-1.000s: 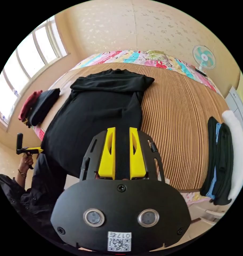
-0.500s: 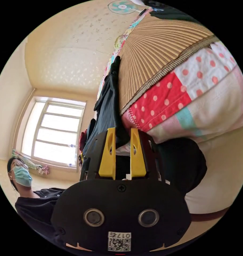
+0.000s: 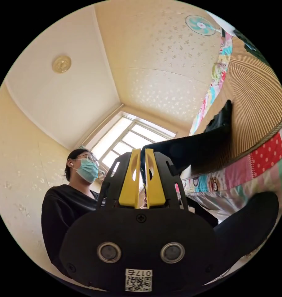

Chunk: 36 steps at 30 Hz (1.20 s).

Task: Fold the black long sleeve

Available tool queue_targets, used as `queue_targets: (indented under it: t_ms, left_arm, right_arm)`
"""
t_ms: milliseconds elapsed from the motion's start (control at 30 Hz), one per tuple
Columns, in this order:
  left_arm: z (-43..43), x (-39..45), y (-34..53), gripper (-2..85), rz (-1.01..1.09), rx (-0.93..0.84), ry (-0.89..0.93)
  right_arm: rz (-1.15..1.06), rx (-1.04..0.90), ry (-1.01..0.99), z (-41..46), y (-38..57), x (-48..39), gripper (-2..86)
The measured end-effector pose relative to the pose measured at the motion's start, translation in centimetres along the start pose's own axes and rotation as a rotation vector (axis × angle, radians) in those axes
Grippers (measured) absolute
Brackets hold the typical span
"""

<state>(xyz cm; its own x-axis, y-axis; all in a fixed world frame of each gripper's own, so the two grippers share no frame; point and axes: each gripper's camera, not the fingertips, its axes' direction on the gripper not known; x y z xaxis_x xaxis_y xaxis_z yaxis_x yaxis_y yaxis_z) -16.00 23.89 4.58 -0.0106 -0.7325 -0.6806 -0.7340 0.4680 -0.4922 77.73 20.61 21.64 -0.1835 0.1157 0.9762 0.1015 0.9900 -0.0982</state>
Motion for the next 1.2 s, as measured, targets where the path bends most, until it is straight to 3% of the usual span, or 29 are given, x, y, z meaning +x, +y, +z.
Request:
queue_targets:
  t_ms: [100, 233, 300, 433, 633, 767, 900, 1067, 1200]
  left_arm:
    - [-1.3, -0.4, 1.7, 3.8, -0.011, 0.068, 0.087]
    - [-3.0, -3.1, 2.6, 3.6, -0.168, 0.193, -0.169]
    - [-2.9, -4.1, 1.4, 3.6, -0.173, 0.237, -0.159]
    - [-0.8, -5.2, -5.7, 3.5, -0.130, 0.295, -0.191]
    - [3.3, -9.2, -18.5, 4.2, -0.183, 0.354, -0.447]
    - [4.6, -13.8, -24.3, 11.9, -0.170, 0.353, -0.641]
    - [5.5, -14.2, -23.6, 14.4, -0.154, 0.280, -0.790]
    - [8.7, -12.8, -15.6, 15.9, -0.171, 0.130, -1.026]
    - [12.0, -12.9, -10.6, 16.0, -0.207, 0.044, -1.119]
  right_arm:
    - [-0.063, 0.021, -0.055, -0.9, 1.2, -2.5, 2.9]
    - [0.060, 0.006, 0.311, -0.1, 0.5, -1.4, 2.8]
    - [0.066, -0.005, 0.336, 1.6, -1.0, -0.7, 2.8]
    - [0.050, 0.037, 0.269, 7.5, -7.7, 1.0, 2.8]
    - [0.112, 0.014, 0.529, 19.8, -19.8, 7.2, 4.2]
    - [0.109, 0.005, 0.774, 27.2, -24.3, 13.0, 9.5]
    - [0.076, -0.083, 0.921, 31.4, -23.7, 15.3, 10.9]
    - [-0.143, -0.363, 1.044, 39.7, -16.1, 14.8, 10.0]
    - [-0.211, -0.552, 0.961, 47.1, -11.3, 15.1, 10.7]
